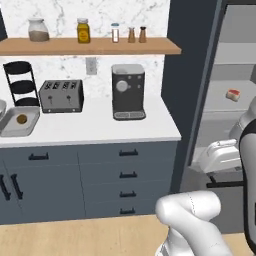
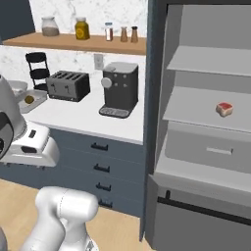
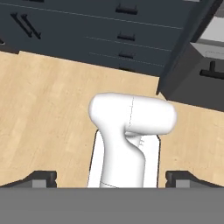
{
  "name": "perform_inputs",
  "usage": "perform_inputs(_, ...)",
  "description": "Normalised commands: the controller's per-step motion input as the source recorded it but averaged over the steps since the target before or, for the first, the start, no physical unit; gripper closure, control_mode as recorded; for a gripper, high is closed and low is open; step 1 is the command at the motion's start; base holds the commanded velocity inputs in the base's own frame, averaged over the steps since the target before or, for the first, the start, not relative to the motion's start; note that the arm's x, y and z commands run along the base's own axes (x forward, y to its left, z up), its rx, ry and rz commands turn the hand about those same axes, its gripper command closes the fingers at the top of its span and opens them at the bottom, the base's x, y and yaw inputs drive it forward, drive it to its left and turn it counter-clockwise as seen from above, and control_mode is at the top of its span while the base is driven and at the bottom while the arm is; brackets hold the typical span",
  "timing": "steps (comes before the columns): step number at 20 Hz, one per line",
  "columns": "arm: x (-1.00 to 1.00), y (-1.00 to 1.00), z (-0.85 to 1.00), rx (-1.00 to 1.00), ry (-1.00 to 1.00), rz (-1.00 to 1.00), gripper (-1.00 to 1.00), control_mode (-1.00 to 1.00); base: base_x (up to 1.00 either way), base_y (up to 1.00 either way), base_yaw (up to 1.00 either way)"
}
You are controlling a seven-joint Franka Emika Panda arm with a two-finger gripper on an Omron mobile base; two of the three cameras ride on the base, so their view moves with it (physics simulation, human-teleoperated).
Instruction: Place one avocado and one steak in each tupperware on the nearby counter, to pack two identical lunches.
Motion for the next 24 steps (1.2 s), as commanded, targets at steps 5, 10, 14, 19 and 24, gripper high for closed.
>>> perform_inputs(5, 0.0, 0.0, 0.0, 0.0, 0.0, 0.0, -1.0, 1.0, 0.01, -0.78, -0.04)
perform_inputs(10, 0.0, 0.0, 0.0, 0.0, 0.0, 0.0, -1.0, 1.0, 0.01, -0.6, -0.03)
perform_inputs(14, 0.0, 0.0, 0.0, 0.0, 0.0, 0.0, -1.0, 1.0, 0.31, -0.35, -0.01)
perform_inputs(19, 0.0, 0.0, 0.0, 0.0, 0.0, 0.0, -1.0, 1.0, 0.32, -0.39, -0.01)
perform_inputs(24, 0.0, 0.0, 0.0, 0.0, 0.0, 0.0, -1.0, 1.0, 0.16, -0.53, 0.0)
